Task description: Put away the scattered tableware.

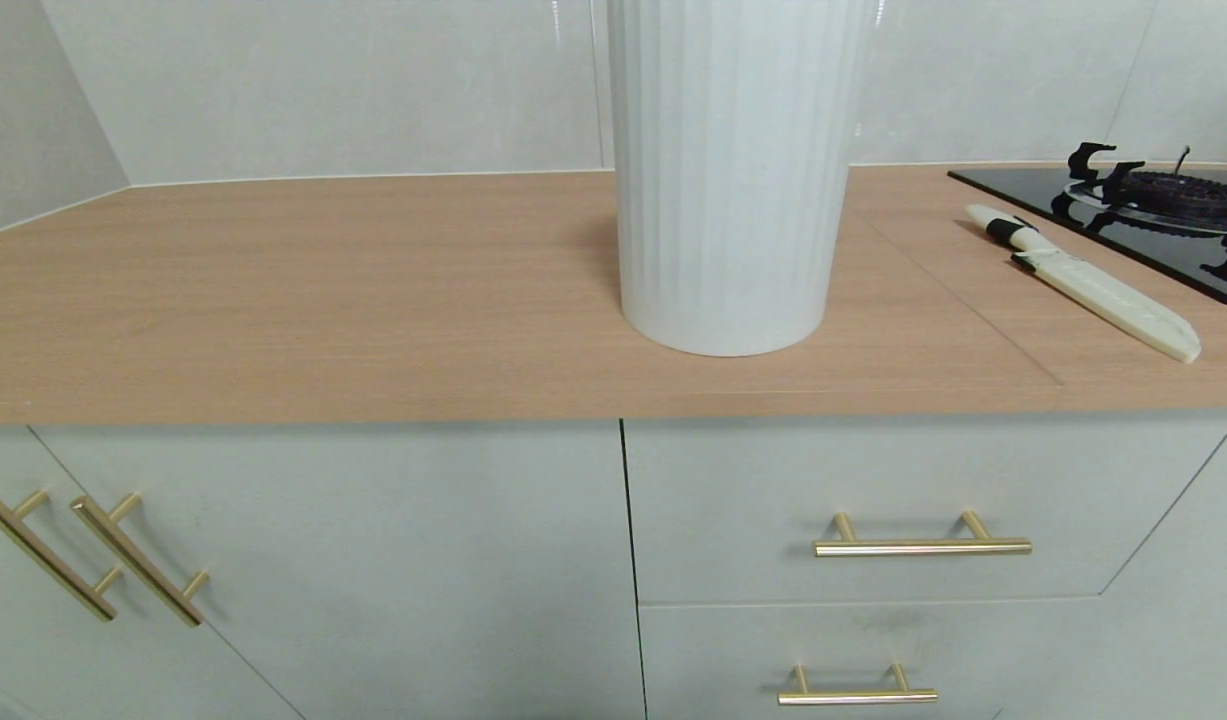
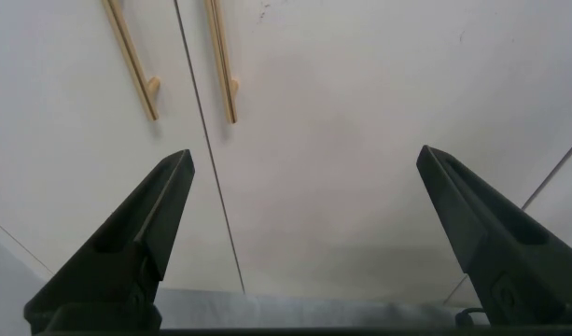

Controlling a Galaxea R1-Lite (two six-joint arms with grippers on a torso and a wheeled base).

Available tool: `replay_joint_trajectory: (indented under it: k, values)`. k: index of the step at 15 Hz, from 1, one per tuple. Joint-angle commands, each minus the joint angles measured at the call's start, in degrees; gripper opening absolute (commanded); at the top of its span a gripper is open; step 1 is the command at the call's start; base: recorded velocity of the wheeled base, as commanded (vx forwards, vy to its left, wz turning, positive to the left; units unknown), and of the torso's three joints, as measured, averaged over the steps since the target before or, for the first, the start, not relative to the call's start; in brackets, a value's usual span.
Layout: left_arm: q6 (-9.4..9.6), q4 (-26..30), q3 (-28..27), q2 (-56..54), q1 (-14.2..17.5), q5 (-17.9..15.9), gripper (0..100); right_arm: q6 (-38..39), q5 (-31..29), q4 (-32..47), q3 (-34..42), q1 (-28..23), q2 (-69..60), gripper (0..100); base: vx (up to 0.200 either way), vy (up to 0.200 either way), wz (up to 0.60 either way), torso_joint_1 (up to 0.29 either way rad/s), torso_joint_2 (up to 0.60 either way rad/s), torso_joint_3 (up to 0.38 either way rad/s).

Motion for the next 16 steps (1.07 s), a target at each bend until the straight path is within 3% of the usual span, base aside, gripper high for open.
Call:
replay_joint_trajectory:
  k: [1, 16]
  values:
    - [-0.01, 0.0, 0.0, 0.1, 0.0, 0.0, 100, 0.0, 0.0, 0.0, 0.0, 0.0, 0.1, 100, 0.000, 0.000, 0.00, 0.000, 0.00, 0.000]
    - [-0.01, 0.0, -0.1, 0.1, 0.0, 0.0, 100, 0.0, 0.0, 0.0, 0.0, 0.0, 0.1, 100, 0.000, 0.000, 0.00, 0.000, 0.00, 0.000]
